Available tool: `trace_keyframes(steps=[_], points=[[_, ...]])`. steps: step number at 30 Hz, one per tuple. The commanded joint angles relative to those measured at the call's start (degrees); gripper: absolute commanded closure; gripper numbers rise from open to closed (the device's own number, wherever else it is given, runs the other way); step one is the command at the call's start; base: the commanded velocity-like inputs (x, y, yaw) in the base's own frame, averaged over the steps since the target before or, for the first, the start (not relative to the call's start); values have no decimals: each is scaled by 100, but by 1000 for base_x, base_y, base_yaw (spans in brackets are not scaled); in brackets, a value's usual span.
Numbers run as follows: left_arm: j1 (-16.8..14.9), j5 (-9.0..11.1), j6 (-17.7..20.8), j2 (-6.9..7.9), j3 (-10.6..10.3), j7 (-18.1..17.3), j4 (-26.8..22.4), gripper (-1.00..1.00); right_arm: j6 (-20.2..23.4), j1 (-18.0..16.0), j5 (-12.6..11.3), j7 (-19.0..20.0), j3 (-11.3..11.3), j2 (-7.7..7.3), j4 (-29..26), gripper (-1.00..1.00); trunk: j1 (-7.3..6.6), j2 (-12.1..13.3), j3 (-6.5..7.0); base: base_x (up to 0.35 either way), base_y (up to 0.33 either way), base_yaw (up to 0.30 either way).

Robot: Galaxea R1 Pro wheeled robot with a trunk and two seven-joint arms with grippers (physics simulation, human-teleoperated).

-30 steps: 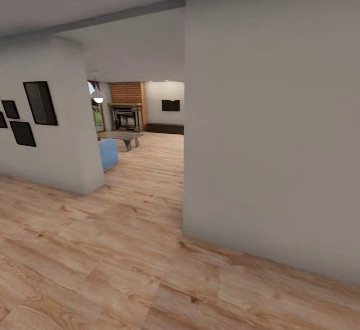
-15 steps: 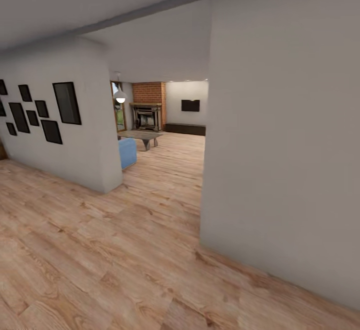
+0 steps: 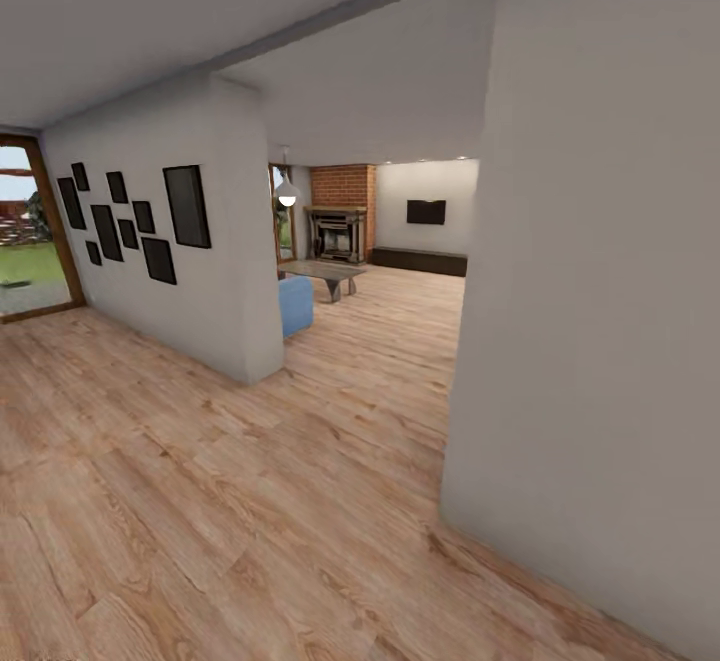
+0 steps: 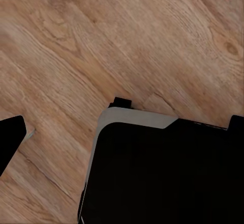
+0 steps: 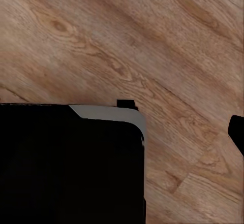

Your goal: Move the two storage containers from the living room to the garage. In the garage, place one container on the floor and stack the other container on top of it (either order is fine).

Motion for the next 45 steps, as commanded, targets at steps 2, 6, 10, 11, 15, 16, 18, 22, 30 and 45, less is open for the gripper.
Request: trace_keyframes(steps=[2,6,10,11,15,16,18,22,30,45], points=[[-1,40,-18,-2,-17,13,6,-100,-30,-5,-31,-19,47,2,17,-100,5,-3,-2,322,0,273],[1,40,-14,-2,-19,13,6,-100,-31,-5,-31,-19,47,2,17,-100,5,-3,-2,322,0,273],[1,40,-15,-2,-17,13,6,-100,-31,-5,-31,-19,47,2,17,-100,5,-3,-2,322,0,273],[1,40,-16,-2,-17,13,6,-100,-31,-5,-31,-19,47,2,17,-100,5,-3,-2,322,0,273],[-1,40,-20,-2,-18,13,6,-100,-31,-5,-31,-19,47,2,17,-100,5,-3,-2,322,0,273],[-2,40,-19,-2,-18,13,6,-100,-31,-5,-31,-19,47,2,17,-100,5,-3,-2,322,0,273],[-2,40,-20,-2,-17,13,6,-100,-31,-5,-31,-19,47,2,17,-100,5,-3,-2,322,0,247],[-1,40,-22,-2,-19,13,6,-100,-25,-5,-43,-19,46,-12,17,-100,5,-3,-2,322,0,91],[-1,40,-22,-2,-18,13,6,-100,-23,-5,-39,-19,47,-23,17,-100,5,-3,-2,322,0,10],[-1,42,-22,-2,-18,13,6,-100,-27,-5,-39,-35,48,-20,17,-100,5,-3,-2,322,0,0]])
